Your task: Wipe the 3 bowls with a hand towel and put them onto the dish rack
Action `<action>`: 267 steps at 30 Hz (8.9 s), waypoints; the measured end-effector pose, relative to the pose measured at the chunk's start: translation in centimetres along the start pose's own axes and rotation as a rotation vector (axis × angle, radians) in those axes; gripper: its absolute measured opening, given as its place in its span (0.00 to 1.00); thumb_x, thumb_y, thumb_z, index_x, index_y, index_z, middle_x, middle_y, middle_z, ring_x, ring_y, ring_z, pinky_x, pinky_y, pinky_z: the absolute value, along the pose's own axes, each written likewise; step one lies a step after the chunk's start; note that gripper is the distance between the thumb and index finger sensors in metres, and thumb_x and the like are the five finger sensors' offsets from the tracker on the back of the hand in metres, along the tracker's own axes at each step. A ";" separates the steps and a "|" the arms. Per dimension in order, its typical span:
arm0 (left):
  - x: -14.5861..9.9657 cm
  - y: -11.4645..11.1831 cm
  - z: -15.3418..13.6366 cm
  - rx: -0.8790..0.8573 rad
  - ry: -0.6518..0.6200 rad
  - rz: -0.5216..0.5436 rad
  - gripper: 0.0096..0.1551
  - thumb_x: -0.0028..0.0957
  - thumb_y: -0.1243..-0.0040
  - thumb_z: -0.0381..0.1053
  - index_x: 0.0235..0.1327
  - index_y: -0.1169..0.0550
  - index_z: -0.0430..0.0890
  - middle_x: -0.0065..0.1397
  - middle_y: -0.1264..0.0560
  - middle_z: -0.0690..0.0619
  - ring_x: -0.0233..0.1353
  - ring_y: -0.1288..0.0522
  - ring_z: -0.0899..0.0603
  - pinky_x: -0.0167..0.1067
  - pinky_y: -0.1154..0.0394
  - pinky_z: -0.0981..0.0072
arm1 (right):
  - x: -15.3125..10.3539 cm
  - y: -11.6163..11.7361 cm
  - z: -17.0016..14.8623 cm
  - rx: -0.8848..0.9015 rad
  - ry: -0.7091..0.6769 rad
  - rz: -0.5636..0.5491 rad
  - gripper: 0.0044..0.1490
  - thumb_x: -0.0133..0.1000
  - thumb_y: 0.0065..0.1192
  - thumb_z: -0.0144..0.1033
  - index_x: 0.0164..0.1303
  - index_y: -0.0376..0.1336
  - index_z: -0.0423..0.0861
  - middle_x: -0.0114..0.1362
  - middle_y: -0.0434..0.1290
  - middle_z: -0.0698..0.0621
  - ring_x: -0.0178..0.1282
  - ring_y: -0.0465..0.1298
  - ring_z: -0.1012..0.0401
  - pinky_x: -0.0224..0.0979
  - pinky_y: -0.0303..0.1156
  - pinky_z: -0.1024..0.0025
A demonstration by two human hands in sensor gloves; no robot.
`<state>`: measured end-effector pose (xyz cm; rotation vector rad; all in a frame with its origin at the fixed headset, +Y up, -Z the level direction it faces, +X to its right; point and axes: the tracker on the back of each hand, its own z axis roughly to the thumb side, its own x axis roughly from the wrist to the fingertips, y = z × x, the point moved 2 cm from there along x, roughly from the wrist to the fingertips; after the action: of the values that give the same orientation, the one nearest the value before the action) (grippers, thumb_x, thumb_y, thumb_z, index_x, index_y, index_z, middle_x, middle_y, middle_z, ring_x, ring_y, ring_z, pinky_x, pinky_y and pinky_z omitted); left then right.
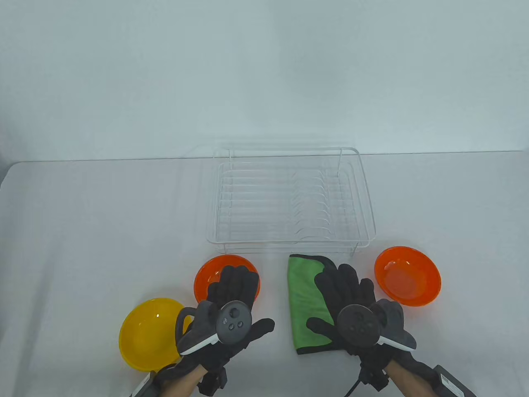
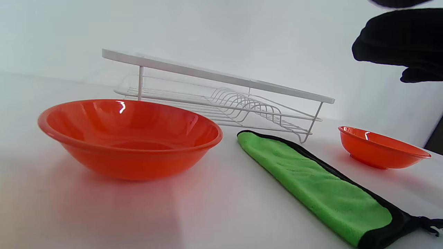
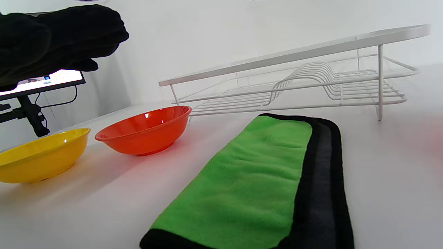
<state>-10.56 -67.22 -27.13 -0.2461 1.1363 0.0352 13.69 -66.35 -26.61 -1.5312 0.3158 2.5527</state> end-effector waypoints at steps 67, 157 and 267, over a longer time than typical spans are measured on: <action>0.0 0.0 -0.4 0.015 0.034 -0.018 0.56 0.52 0.56 0.73 0.83 0.59 0.47 0.88 0.58 0.41 0.88 0.58 0.31 0.79 0.50 0.36 | 10.1 5.7 -3.5 -0.238 0.273 0.296 0.32 0.55 0.65 0.45 0.61 0.66 0.37 0.52 0.79 0.41 0.45 0.83 0.57 0.53 0.80 0.57; 1.4 3.3 -5.6 -0.366 0.229 -0.025 0.26 0.61 0.48 0.53 0.66 0.27 0.40 0.45 0.19 0.51 0.30 0.18 0.57 0.40 0.18 0.63 | 0.5 -3.3 -5.0 0.175 0.257 -0.164 0.31 0.57 0.63 0.45 0.61 0.65 0.36 0.49 0.80 0.42 0.41 0.83 0.58 0.50 0.79 0.58; 2.2 0.0 -6.9 -0.587 0.192 -0.027 0.28 0.62 0.51 0.51 0.69 0.32 0.36 0.41 0.21 0.46 0.27 0.20 0.58 0.38 0.19 0.63 | 14.4 2.8 10.1 0.296 -0.027 0.702 0.31 0.59 0.62 0.40 0.60 0.66 0.28 0.48 0.81 0.40 0.39 0.84 0.58 0.47 0.80 0.59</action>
<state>-15.81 -68.94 -31.83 -0.8004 1.2947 0.3301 -2.35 -66.18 -34.42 -1.4436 1.3713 2.8025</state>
